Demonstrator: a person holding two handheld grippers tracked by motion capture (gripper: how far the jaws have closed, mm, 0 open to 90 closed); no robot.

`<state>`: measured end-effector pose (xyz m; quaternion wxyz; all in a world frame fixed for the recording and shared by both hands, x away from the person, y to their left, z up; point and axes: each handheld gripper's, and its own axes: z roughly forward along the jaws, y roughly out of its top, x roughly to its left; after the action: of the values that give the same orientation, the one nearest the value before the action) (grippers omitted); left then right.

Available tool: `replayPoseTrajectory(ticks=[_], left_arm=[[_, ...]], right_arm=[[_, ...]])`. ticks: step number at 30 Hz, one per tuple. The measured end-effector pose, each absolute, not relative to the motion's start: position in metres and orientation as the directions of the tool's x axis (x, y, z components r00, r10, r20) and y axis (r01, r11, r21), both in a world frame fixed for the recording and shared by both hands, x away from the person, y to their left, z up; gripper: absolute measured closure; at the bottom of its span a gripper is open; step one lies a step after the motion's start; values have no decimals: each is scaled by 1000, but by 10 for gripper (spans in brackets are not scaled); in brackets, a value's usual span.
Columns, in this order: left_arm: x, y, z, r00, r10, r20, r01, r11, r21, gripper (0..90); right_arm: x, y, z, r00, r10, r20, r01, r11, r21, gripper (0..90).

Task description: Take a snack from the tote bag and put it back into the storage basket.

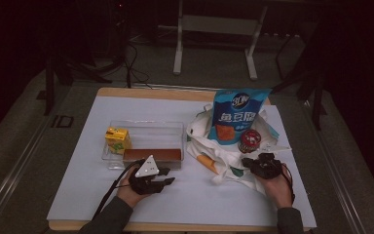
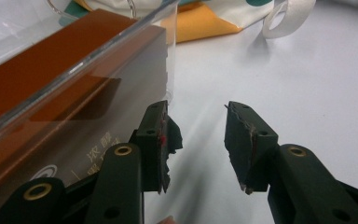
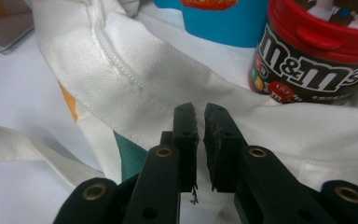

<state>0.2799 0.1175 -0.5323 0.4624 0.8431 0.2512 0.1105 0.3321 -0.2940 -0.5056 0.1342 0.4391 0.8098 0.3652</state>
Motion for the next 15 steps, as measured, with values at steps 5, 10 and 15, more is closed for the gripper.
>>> replayPoseTrajectory(ticks=[5,10,15], left_arm=[[280,118,-535,855,517,-49,322,-454,831,596],[278,116,-537,860,509,-43,319,-468,824,566],[273,113,-539,868,493,-51,320,-478,818,543]], right_arm=[[332,-297,-498,-587,803,103,605,351,715,828],[333,-300,-489,-592,800,101,597,351,722,811],[336,-301,-480,-593,800,85,590,360,722,800]])
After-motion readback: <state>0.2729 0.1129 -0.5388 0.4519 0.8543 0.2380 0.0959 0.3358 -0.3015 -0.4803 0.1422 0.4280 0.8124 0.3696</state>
